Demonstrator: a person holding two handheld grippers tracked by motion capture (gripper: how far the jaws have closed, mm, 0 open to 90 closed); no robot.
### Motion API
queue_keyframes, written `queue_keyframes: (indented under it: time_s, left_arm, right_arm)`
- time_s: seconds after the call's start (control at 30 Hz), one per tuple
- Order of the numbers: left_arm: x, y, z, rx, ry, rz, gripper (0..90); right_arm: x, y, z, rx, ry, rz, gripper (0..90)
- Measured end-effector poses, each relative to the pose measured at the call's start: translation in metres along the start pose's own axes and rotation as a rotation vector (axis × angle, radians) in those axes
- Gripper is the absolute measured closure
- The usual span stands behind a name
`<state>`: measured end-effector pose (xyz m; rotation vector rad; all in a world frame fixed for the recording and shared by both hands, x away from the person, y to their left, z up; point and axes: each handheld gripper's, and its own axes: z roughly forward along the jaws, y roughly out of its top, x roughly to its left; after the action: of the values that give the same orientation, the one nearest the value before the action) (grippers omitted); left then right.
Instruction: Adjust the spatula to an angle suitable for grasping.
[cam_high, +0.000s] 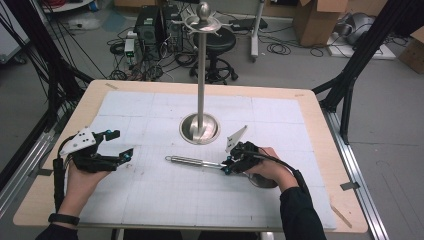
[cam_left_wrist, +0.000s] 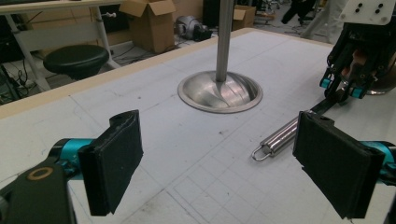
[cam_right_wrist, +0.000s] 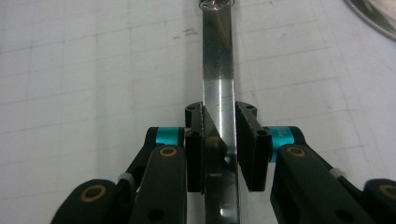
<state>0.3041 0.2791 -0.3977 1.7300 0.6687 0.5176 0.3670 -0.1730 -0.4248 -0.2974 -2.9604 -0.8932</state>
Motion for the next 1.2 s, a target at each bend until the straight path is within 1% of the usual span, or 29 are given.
queue_keyframes:
  time_s: [0.03, 0.07, 0.13, 0.2, 0.23, 0.3, 0.37, 0.4, 0.43, 0.47, 0.53, 0.6, 0.7, 0.73, 0.8, 0.83, 0.9, 1.0, 1.13, 1.17, 1.2]
  left_arm:
    - [0.000, 0.000, 0.000, 0.000, 0.000, 0.000, 16.2]
    - [0.000, 0.000, 0.000, -0.002, 0.002, 0.000, 16.2]
    - [0.000, 0.001, -0.001, -0.003, 0.002, 0.004, 16.2]
    - [0.000, 0.001, -0.001, -0.001, 0.003, 0.006, 16.2]
    - [0.000, 0.001, -0.001, -0.003, 0.005, 0.003, 16.2]
    - [0.000, 0.001, -0.001, -0.006, 0.005, 0.005, 16.2]
    - [0.000, 0.001, -0.002, -0.006, 0.008, 0.004, 16.2]
    - [0.000, 0.001, -0.002, -0.006, 0.008, 0.004, 16.2]
    - [0.000, 0.001, -0.001, -0.006, 0.005, 0.003, 16.2]
    - [0.000, 0.001, -0.001, -0.005, 0.007, 0.003, 16.2]
    - [0.000, 0.001, -0.001, -0.006, 0.007, 0.004, 16.2]
    - [-0.001, 0.001, -0.001, -0.004, 0.005, 0.000, 16.3]
    - [0.000, 0.001, -0.001, -0.002, 0.003, 0.000, 16.3]
    - [0.000, 0.001, -0.001, -0.002, 0.005, 0.002, 16.3]
    - [0.000, 0.001, -0.001, -0.003, 0.004, 0.002, 16.3]
    - [0.000, 0.001, -0.001, -0.002, 0.004, 0.001, 16.2]
    - [-0.001, 0.001, -0.001, 0.000, 0.006, 0.002, 16.2]
    - [-0.001, 0.001, 0.000, 0.001, 0.002, 0.004, 16.2]
    - [-0.001, 0.001, 0.000, 0.004, 0.003, 0.003, 16.3]
    - [-0.001, 0.001, 0.000, 0.006, 0.002, 0.002, 16.3]
    - [-0.001, 0.001, 0.000, 0.007, 0.002, 0.006, 16.3]
  right_arm:
    - [0.000, 0.000, 0.000, -0.004, -0.001, -0.004, 75.2]
    - [0.001, 0.001, 0.001, -0.015, 0.008, 0.005, 75.3]
    - [0.002, 0.003, 0.001, -0.035, 0.013, 0.007, 75.3]
    - [0.002, 0.004, 0.001, -0.040, 0.017, 0.014, 75.3]
    - [0.004, 0.008, 0.001, -0.056, 0.019, 0.021, 75.5]
    - [0.006, 0.013, 0.003, -0.070, 0.017, 0.018, 76.0]
    - [0.008, 0.019, 0.004, -0.080, 0.031, 0.022, 77.2]
    - [0.008, 0.022, 0.005, -0.080, 0.026, 0.016, 77.3]
    - [0.010, 0.025, 0.007, -0.069, 0.032, 0.011, 77.3]
    - [0.010, 0.027, 0.009, -0.058, 0.026, 0.005, 77.3]
    - [0.011, 0.031, 0.013, -0.036, 0.028, 0.009, 77.3]
    - [0.010, 0.032, 0.015, -0.031, 0.036, 0.021, 77.1]
    - [0.008, 0.032, 0.018, -0.018, 0.028, 0.033, 76.7]
    - [0.008, 0.031, 0.018, -0.023, 0.034, 0.040, 76.6]
    - [0.008, 0.031, 0.019, -0.021, 0.030, 0.034, 76.4]
    - [0.008, 0.032, 0.019, -0.020, 0.022, 0.022, 76.2]
    - [0.010, 0.032, 0.020, -0.014, 0.005, 0.013, 75.6]
    - [0.010, 0.032, 0.023, 0.006, -0.029, -0.012, 74.5]
    - [0.011, 0.033, 0.023, 0.014, -0.051, -0.036, 74.3]
    - [0.012, 0.034, 0.024, 0.015, -0.051, -0.034, 74.1]
    - [0.013, 0.034, 0.024, 0.020, -0.055, -0.041, 73.6]
